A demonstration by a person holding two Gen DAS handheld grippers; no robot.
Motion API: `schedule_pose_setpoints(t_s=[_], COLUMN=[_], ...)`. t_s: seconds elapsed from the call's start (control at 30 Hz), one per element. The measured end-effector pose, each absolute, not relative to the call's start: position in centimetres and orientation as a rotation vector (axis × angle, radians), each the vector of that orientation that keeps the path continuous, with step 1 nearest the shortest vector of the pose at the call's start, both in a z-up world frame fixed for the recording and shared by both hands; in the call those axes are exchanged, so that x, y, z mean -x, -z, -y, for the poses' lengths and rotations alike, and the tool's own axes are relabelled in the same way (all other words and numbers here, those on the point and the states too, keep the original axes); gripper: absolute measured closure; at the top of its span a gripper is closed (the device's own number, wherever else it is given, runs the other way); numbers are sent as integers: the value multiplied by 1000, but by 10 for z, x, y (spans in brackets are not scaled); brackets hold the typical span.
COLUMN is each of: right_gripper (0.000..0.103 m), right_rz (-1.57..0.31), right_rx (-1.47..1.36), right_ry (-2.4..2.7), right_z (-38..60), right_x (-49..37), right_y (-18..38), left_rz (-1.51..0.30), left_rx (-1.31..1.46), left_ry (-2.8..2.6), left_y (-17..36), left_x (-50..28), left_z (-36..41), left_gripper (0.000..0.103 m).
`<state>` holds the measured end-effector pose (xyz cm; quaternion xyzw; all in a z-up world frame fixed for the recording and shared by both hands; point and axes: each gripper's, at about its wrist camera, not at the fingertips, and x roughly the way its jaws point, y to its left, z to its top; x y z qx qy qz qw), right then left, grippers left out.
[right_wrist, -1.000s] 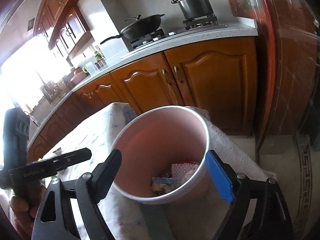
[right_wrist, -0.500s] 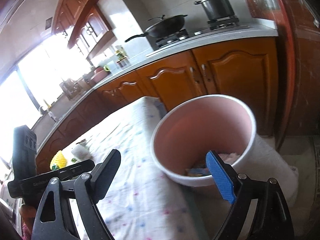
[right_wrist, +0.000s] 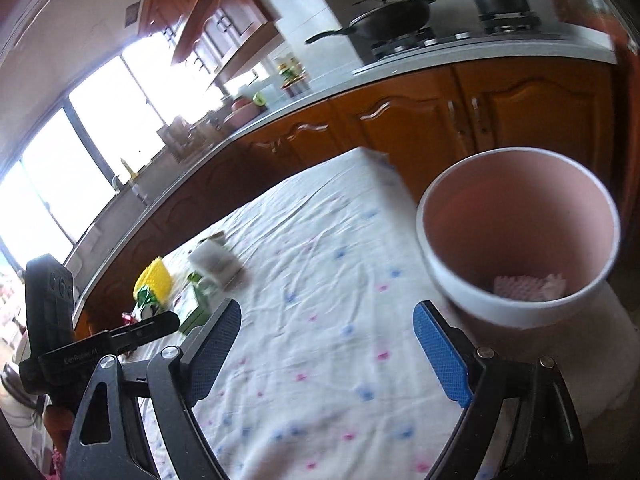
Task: Collect trash
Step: 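Move both tools back over the table toward the green milk carton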
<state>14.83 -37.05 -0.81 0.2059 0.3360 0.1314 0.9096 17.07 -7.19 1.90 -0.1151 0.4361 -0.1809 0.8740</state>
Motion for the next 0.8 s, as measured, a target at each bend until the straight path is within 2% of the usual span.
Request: schedule_pose_setpoints(t_s=[0.37,0.7,0.8], right_gripper=[14,14,14], right_rz=[-713,-733,-735], right_rx=[-357,-275,-249], right_ry=[-364,-462,-481], right_z=[318,274,266], right_x=[-163,-189,-201], right_y=[3,-1,-2], left_rz=[-890,-930,-940], left_rx=[299,333,348], left_ry=[266,233,246], left_y=[-16,-3,0], left_x=[-167,-176,-184], left_z=[4,-19,-14], left_gripper=[46,46,35])
